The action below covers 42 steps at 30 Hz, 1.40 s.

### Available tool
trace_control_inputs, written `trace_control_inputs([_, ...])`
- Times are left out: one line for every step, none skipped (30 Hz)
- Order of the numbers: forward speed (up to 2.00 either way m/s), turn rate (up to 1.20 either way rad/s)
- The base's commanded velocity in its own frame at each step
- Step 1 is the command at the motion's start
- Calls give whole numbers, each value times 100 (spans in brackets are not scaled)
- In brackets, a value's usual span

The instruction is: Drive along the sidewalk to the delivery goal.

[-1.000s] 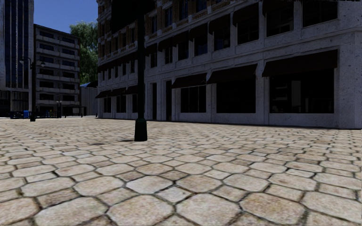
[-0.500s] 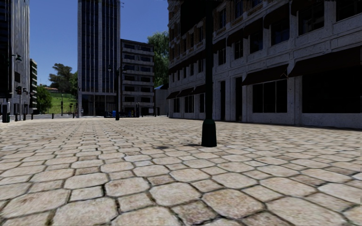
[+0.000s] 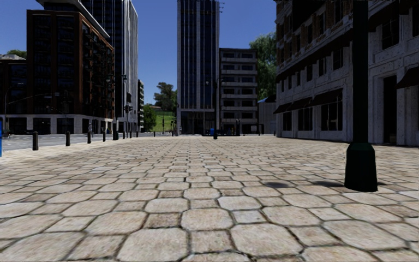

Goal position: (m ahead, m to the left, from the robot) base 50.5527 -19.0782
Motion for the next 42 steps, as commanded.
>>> trace_control_inputs([186, 81])
trace_control_inputs([186, 75])
trace_control_inputs([186, 62])
trace_control_inputs([186, 0])
trace_control_inputs([186, 0])
trace_control_inputs([186, 0])
trace_control_inputs([186, 0])
trace_control_inputs([186, 0])
trace_control_inputs([186, 0])
trace_control_inputs([186, 0])
trace_control_inputs([186, 0])
trace_control_inputs([186, 0])
trace_control_inputs([186, 0])
trace_control_inputs([186, 0])
trace_control_inputs([186, 0])
trace_control_inputs([186, 0])
trace_control_inputs([186, 0])
trace_control_inputs([186, 0])
trace_control_inputs([186, 0])
trace_control_inputs([186, 0])
trace_control_inputs([200, 0])
trace_control_inputs([200, 0])
trace_control_inputs([200, 0])
trace_control_inputs([200, 0])
trace_control_inputs([200, 0])
trace_control_inputs([200, 0])
trace_control_inputs([200, 0])
trace_control_inputs([200, 0])
trace_control_inputs([200, 0])
trace_control_inputs([200, 0])
trace_control_inputs([200, 0])
trace_control_inputs([200, 0])
trace_control_inputs([200, 0])
trace_control_inputs([200, 0])
trace_control_inputs([200, 0])
trace_control_inputs([200, 0])
trace_control_inputs([200, 0])
trace_control_inputs([200, 0])
trace_control_inputs([200, 0])
trace_control_inputs([200, 0])
trace_control_inputs([200, 0])
trace_control_inputs([200, 0])
